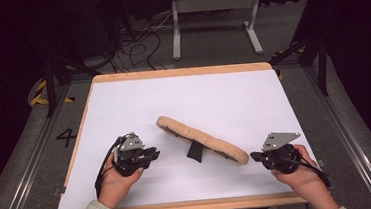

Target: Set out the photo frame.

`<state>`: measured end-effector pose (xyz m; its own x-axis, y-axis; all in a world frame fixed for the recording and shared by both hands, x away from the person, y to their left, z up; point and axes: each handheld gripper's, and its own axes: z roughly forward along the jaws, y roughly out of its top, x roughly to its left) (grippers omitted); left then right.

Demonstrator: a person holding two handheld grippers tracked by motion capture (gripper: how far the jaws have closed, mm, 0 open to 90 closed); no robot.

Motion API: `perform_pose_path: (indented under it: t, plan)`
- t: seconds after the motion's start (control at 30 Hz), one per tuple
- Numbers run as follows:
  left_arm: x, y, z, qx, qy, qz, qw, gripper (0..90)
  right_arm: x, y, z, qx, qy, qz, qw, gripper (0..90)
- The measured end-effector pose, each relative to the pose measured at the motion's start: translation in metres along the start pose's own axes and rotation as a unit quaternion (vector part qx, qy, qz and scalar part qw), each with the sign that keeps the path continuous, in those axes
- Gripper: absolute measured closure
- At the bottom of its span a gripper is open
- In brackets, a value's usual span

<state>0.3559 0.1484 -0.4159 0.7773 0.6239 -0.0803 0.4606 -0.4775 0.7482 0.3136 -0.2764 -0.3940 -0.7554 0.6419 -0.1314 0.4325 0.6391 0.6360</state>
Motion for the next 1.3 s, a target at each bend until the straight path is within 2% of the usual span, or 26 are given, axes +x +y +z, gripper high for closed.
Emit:
perform_pose_path:
  t: [0.1, 0.13, 0.2, 0.23, 0.43, 0.6, 0.83, 0.93, 1.07, 1.23, 1.3]
  plan:
    - [0.000, 0.000, 0.000, 0.001, -0.001, 0.000, 1.0000, 76.4, 0.001, 0.000, 0.005, 0.003, 0.006, 0.002, 1.0000, 90.0]
    - [0.000, 0.000, 0.000, 0.000, -0.002, 0.000, 1.0000, 76.5, 0.006, 0.002, 0.008, 0.010, 0.006, -0.006, 0.9999, 90.0]
    - [-0.001, 0.000, 0.000, 0.000, -0.004, -0.001, 1.0000, 76.5, 0.007, 0.003, 0.008, 0.012, 0.005, -0.011, 0.9999, 90.0]
    - [-0.001, 0.000, 0.001, 0.000, -0.006, -0.001, 1.0000, 76.5, 0.009, 0.003, 0.007, 0.012, 0.017, -0.010, 0.9997, 90.0]
    - [-0.003, 0.001, 0.003, 0.001, -0.011, 0.004, 0.9999, 76.5, 0.024, 0.005, 0.006, 0.015, 0.038, -0.027, 0.9988, 90.0]
    - [-0.005, 0.002, 0.004, 0.001, -0.016, 0.006, 0.9999, 76.8, 0.037, 0.009, 0.007, 0.018, 0.060, -0.052, 0.9967, 90.0]
    - [-0.009, 0.003, 0.006, 0.001, -0.029, 0.009, 0.9995, 77.8, 0.052, 0.014, 0.010, 0.015, 0.089, -0.069, 0.9935, 90.0]
    - [-0.014, 0.005, 0.008, 0.001, -0.046, 0.013, 0.9989, 78.6, 0.060, 0.018, 0.013, 0.014, 0.101, -0.080, 0.9916, 90.0]
    - [-0.018, 0.007, 0.010, 0.003, -0.051, 0.018, 0.9985, 80.6, 0.065, 0.021, 0.016, 0.014, 0.110, -0.085, 0.9902, 90.0]
    - [-0.023, 0.008, 0.016, 0.007, -0.061, 0.021, 0.9979, 88.3, 0.075, 0.026, 0.021, 0.008, 0.126, -0.094, 0.9876, 90.0]
    - [-0.025, 0.009, 0.019, 0.006, -0.070, 0.017, 0.9974, 89.6, 0.078, 0.028, 0.024, 0.004, 0.131, -0.096, 0.9867, 90.0]
